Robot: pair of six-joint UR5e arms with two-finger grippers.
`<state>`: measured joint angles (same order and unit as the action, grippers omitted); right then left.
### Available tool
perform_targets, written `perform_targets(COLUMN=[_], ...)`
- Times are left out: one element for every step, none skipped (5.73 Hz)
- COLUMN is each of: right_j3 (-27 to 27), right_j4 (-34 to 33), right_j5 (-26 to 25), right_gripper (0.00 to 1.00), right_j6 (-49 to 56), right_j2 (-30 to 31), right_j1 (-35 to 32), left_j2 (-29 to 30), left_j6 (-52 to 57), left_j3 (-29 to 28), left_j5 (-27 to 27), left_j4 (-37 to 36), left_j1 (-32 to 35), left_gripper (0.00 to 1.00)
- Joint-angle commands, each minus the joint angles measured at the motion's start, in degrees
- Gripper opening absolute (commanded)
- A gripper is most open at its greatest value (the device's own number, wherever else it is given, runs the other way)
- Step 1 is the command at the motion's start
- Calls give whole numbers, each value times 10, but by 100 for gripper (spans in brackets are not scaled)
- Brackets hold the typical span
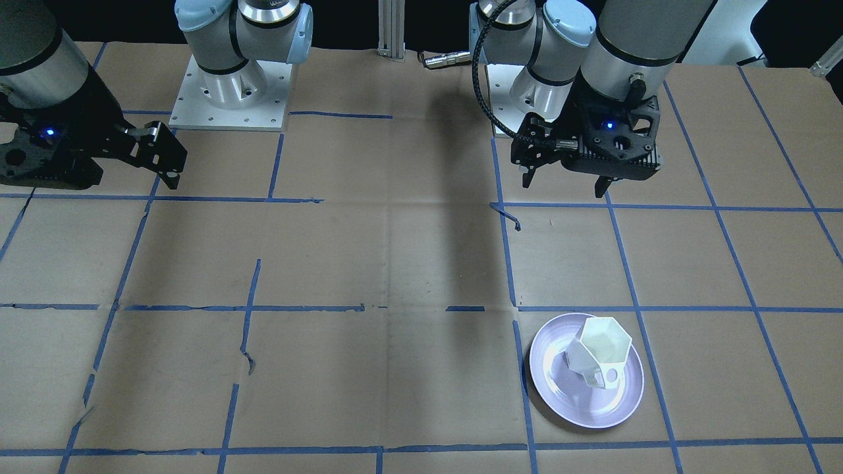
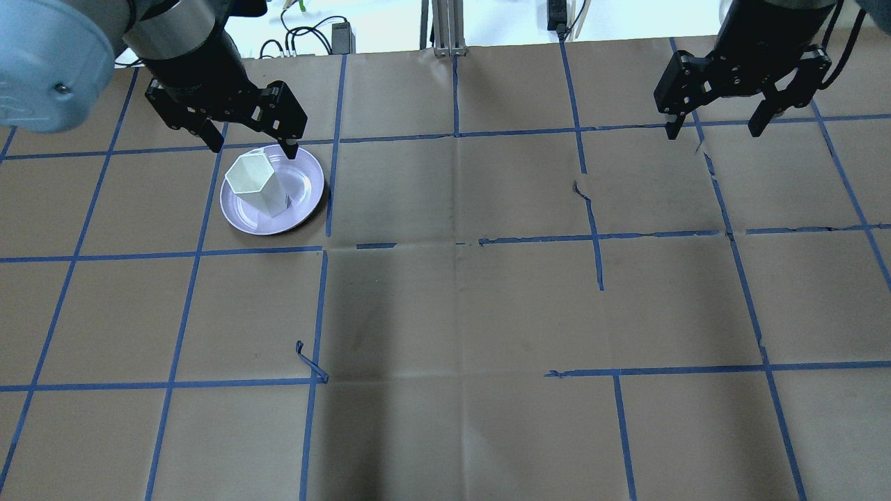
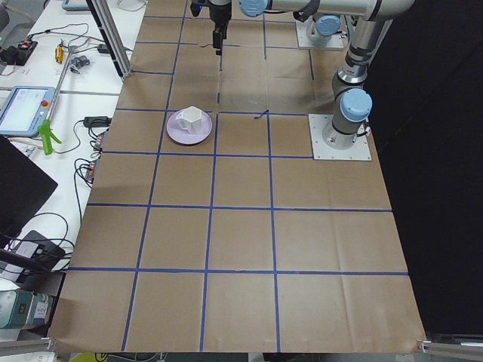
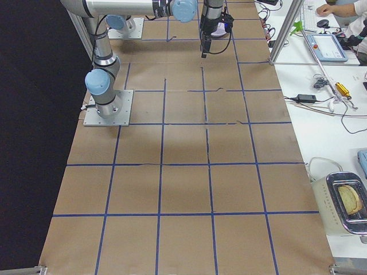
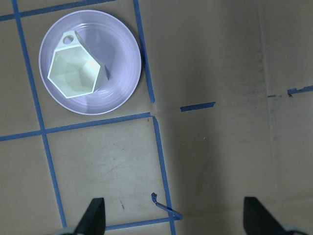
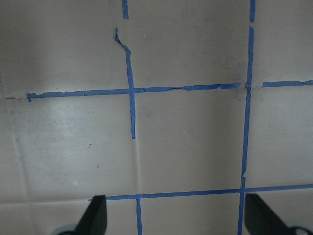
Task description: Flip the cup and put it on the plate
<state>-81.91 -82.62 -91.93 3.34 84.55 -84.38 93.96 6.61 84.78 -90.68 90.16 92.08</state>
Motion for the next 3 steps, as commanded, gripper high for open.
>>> perform_targets(right_j3=[0, 0, 0], right_j4=[0, 0, 0], right_j5=[0, 0, 0], right_gripper=[100, 100, 100], right_j6=[0, 0, 0], right_j2=[0, 0, 0], right_j1=[0, 0, 0], left_j2=[2, 3, 4], left_j6=[0, 0, 0], left_j3=[-1, -1, -1], left_j5=[-2, -1, 0], left_j4=[-1, -3, -4], left_j1=[-1, -5, -6], left_gripper=[98, 98, 98])
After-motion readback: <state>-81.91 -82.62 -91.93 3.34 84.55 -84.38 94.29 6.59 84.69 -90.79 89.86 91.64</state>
